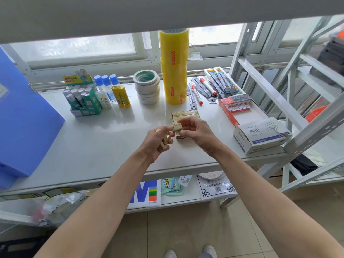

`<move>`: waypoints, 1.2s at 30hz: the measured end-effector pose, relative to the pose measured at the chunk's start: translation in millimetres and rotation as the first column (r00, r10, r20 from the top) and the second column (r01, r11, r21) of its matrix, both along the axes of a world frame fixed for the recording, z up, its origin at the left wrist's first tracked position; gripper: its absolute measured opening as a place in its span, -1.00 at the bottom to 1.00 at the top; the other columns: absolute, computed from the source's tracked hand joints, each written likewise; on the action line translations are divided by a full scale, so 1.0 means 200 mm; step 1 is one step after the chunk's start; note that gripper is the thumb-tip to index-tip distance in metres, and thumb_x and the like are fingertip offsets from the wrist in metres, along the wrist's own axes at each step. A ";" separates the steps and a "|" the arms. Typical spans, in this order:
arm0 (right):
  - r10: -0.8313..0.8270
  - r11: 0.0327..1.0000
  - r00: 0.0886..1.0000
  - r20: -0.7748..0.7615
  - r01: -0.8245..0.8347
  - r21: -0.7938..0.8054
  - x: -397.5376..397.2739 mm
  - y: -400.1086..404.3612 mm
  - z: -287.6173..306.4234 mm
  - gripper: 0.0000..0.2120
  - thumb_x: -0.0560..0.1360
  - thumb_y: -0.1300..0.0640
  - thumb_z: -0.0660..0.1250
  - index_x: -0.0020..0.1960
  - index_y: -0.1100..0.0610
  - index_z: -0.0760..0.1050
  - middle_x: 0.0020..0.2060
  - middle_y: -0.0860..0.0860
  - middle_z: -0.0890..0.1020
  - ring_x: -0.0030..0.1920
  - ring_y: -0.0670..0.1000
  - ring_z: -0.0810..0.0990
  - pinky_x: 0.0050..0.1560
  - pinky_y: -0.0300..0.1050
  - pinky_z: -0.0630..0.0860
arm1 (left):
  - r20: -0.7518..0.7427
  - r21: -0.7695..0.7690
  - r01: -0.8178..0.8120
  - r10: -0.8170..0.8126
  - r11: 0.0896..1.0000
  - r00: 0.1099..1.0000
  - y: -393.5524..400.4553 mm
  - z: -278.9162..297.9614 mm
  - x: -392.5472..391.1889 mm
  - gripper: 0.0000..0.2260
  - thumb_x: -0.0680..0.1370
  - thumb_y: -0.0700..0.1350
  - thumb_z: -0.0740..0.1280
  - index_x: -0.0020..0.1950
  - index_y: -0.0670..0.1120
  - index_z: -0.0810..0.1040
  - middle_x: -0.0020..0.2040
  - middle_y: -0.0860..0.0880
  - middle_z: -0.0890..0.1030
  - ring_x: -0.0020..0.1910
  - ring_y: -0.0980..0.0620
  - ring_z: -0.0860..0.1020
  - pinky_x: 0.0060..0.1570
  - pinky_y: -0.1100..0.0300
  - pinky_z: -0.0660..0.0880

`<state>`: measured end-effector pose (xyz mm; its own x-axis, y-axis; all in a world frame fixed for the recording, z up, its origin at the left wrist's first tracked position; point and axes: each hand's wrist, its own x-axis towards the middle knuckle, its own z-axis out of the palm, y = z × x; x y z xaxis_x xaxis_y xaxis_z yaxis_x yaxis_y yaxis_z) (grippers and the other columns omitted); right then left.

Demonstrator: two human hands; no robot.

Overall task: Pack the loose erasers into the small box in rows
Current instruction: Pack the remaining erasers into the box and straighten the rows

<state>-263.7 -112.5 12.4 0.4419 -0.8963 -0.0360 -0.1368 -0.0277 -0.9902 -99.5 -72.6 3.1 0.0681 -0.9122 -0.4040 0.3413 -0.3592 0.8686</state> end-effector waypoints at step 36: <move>-0.300 0.884 0.835 -0.461 0.061 -0.463 -0.12 -0.20 -0.09 -0.83 0.40 0.19 0.49 -0.03 0.17 0.59 -0.14 0.05 0.60 -0.20 -0.01 0.55 0.00 -0.05 0.55 | 0.474 0.041 -0.062 0.035 0.997 0.880 -0.11 -0.04 -0.08 -0.78 0.53 -0.14 0.40 0.14 -0.15 0.52 -0.19 -0.10 0.53 -0.36 0.03 0.39 -0.50 0.23 0.32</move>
<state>-288.6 -153.1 -5.6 0.2944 -0.9378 0.1842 -0.6574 -0.3386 -0.6732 -114.6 -94.3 -4.3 0.3068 -0.8807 -0.3610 -0.0864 -0.4035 0.9109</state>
